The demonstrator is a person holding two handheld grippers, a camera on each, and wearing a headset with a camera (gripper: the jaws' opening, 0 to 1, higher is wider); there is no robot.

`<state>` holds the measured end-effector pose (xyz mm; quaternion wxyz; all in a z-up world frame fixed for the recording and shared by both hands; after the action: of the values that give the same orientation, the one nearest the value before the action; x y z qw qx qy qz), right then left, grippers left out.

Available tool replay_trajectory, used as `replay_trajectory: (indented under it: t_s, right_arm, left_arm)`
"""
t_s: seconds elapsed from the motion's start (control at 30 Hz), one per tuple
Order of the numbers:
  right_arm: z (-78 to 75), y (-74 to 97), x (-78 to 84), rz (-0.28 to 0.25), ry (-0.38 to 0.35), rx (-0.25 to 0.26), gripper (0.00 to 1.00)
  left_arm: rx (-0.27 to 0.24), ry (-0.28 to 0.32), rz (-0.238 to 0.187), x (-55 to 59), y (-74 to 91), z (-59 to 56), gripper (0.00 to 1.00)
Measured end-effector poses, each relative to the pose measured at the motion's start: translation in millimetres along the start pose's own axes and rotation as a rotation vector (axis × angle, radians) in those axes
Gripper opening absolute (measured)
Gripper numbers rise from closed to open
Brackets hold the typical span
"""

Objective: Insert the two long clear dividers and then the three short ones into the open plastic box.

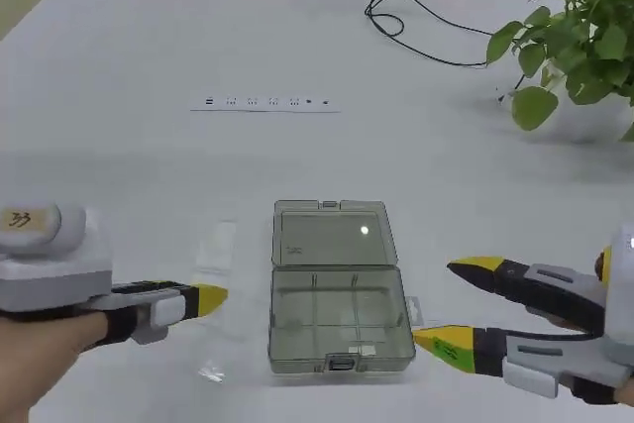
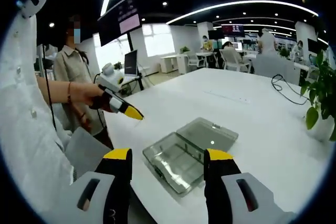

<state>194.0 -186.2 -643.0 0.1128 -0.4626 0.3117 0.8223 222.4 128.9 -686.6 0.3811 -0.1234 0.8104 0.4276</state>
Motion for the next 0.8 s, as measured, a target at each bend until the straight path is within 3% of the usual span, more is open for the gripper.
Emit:
replay_trajectory:
  t_s: [0.1,0.4,0.57,0.8]
  right_arm:
    - [9.6,-4.5,-11.2,-0.041,-0.047,-0.006,0.52]
    - [27.0,-17.7,-29.4,-0.090,-0.140,0.005,0.43]
    - [37.4,-28.9,-35.7,-0.104,-0.181,0.016,0.35]
    - [40.2,-41.4,-31.6,-0.089,-0.227,0.041,0.26]
  left_arm:
    - [0.038,-0.001,-0.039,-6.4,-0.8,-16.7,0.30]
    - [0.132,-0.031,-0.112,-19.1,-7.6,-58.1,0.30]
    - [0.173,-0.073,-0.124,-23.6,-13.2,-75.7,0.30]
    - [0.204,-0.127,-0.136,-28.9,-19.0,-90.2,0.30]
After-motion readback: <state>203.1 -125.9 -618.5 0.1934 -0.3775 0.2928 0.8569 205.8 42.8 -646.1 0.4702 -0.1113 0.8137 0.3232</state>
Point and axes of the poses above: the centre of the closed fingertips' face, and the gripper's own axes: y roughly backward along the fingers, z roughly to its left, x roughly out of its underside, the point moved 9 cm from there along y, roughly backward along the fingers, and after that the axes turned 13 degrees about -y, right-handed, at the moved point
